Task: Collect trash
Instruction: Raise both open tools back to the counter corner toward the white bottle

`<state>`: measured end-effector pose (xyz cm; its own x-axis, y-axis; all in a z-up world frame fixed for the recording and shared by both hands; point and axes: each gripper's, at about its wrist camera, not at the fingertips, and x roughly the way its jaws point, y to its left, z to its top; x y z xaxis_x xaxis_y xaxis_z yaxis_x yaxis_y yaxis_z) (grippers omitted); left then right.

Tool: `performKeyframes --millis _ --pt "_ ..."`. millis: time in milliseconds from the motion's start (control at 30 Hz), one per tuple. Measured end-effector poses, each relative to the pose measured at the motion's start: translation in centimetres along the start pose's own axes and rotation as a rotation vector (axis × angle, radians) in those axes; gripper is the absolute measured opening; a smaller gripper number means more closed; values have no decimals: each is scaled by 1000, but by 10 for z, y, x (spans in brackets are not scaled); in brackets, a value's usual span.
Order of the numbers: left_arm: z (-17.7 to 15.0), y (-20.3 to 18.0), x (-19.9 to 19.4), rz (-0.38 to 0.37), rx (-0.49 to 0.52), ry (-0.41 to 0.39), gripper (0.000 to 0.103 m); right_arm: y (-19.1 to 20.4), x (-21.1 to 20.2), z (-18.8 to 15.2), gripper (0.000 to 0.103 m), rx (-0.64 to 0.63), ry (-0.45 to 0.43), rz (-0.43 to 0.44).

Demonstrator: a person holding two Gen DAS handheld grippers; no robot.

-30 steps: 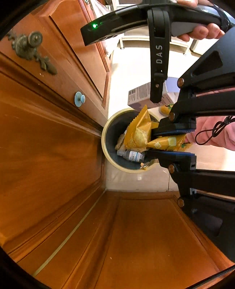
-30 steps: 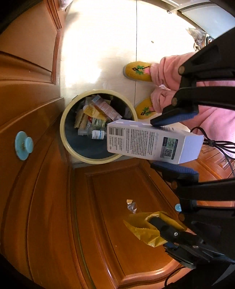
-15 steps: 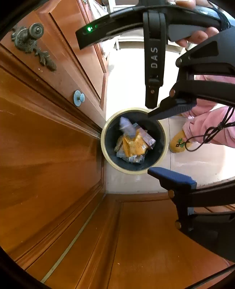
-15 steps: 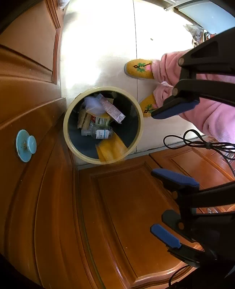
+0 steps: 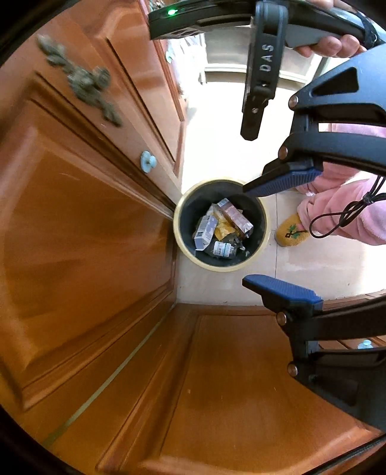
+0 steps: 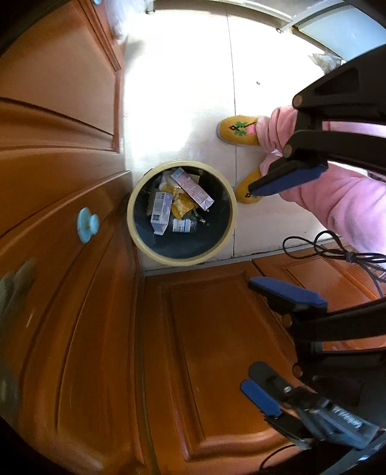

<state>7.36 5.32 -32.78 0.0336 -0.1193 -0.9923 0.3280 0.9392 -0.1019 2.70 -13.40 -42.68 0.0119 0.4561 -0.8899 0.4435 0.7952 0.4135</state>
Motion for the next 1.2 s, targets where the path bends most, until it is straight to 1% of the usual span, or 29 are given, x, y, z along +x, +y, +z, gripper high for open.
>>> performKeyframes --millis 67,133,167,200,300,400,500,600,667,867,933,967,1067,1133,1200 --pt "1 0 -25 -8 -8 -26 54 10 -22 -7 57 -31 -17 -2" --pt "2 1 -52 -16 -19 -55 62 24 -52 -16 57 -75 -45 2" --pt "3 1 -69 -23 -26 -76 69 31 -67 -19 57 -94 -60 9" --pt "5 2 -84 -28 -30 -101 72 38 -83 -22 57 -112 -76 16" --pt "11 -2 -135 -36 -28 -186 73 63 -130 -30 57 -171 -140 35" --pt "19 -1 -189 -27 -38 -287 77 97 -184 -39 57 -261 -237 48" --pt "29 3 -240 -14 -54 -396 78 131 -233 -49 57 -358 -326 66" --pt "39 3 -289 18 -65 -502 78 163 -278 -55 57 -431 -416 95" --pt "47 1 -319 60 -63 -568 78 180 -306 -56 57 -454 -471 112" --pt "78 -9 -401 206 -30 -783 78 223 -387 -41 57 -497 -608 157" --pt "91 -11 -426 234 -37 -843 78 235 -417 -29 57 -501 -645 172" --pt "97 -12 -439 235 -42 -871 78 241 -430 -25 57 -505 -665 175" --pt "117 -14 -467 254 -51 -927 78 254 -467 -4 57 -535 -720 190" --pt "135 -15 -479 281 -59 -945 78 265 -479 12 57 -551 -745 175" --pt "154 -16 -487 298 -67 -950 78 273 -496 36 57 -576 -755 162"
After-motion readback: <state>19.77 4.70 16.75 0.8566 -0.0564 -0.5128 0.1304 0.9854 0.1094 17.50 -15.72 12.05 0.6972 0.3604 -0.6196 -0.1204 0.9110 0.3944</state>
